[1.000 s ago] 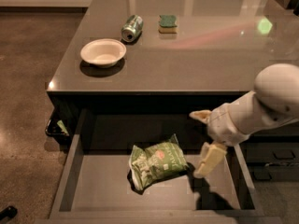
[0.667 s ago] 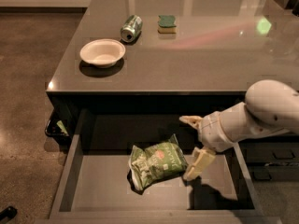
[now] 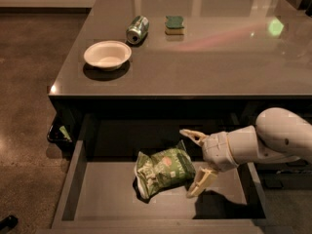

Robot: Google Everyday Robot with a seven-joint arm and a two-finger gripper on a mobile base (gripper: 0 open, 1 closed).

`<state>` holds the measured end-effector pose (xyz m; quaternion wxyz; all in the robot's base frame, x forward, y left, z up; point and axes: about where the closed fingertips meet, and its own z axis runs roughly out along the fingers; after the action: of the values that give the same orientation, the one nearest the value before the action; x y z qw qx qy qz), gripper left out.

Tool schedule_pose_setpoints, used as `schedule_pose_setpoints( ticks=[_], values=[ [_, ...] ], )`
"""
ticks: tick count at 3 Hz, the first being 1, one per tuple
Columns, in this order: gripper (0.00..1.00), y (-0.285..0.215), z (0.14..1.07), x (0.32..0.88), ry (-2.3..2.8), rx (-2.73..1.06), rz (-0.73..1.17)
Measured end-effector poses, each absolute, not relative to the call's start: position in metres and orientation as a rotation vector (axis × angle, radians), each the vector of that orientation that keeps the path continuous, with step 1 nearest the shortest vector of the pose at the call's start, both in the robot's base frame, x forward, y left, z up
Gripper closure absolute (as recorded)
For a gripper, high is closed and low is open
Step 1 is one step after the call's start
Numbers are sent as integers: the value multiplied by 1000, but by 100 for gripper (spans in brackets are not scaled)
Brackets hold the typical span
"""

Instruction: Pick green jalapeno chip bag from top drawer and place on counter

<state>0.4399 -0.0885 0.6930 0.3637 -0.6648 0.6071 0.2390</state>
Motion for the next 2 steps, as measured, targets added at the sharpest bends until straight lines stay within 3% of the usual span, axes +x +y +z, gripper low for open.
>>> schedule_pose_setpoints(
  ticks=[2],
  values=[
    [0, -68, 663, 445, 1468, -1757, 568]
  ],
)
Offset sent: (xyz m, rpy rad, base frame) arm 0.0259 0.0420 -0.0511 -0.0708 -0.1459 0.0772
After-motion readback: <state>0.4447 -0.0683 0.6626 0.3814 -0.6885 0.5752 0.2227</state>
